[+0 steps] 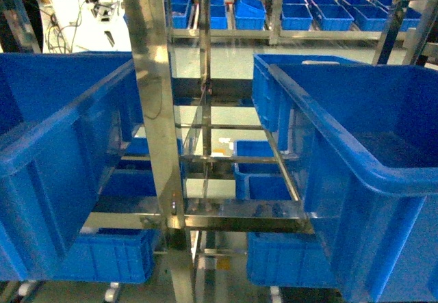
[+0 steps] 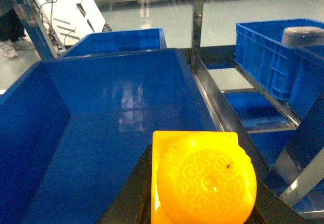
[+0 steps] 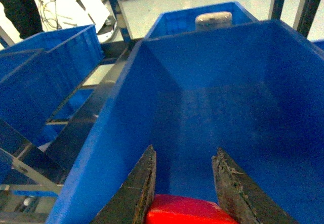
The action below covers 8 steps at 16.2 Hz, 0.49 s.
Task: Sort and place red and yellow blocks in left bins
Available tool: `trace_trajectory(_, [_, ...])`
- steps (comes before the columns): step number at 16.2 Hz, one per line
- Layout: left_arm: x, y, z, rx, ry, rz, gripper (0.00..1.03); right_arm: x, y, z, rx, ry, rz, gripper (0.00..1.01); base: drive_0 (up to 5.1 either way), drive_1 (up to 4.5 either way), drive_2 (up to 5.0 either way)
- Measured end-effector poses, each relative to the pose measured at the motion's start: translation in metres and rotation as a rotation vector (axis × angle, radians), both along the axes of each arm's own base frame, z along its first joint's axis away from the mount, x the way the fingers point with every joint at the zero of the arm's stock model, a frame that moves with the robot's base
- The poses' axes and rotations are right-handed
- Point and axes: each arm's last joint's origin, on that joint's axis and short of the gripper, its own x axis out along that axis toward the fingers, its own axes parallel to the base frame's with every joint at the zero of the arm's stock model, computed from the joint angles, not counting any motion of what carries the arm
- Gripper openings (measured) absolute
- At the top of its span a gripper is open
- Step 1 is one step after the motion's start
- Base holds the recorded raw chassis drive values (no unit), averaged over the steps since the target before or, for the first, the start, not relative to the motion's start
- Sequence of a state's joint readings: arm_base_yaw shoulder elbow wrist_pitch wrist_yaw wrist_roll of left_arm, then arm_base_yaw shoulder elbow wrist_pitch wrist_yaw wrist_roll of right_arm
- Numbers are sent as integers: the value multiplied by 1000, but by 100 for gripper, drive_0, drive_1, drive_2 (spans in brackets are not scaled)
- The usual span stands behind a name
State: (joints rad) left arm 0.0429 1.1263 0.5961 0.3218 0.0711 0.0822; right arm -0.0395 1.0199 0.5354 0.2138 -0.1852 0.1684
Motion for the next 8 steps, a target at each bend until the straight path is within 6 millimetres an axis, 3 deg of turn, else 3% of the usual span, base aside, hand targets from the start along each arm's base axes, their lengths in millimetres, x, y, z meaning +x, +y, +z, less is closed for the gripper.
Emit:
trace_trajectory(5, [0, 0, 1, 0, -4, -1, 27, 2, 0, -1, 22, 18, 12, 28, 0, 0, 0])
trace_trajectory(8, [0, 0, 1, 0, -5, -2, 27, 44, -2, -4, 86, 87, 15, 28, 0, 0, 0])
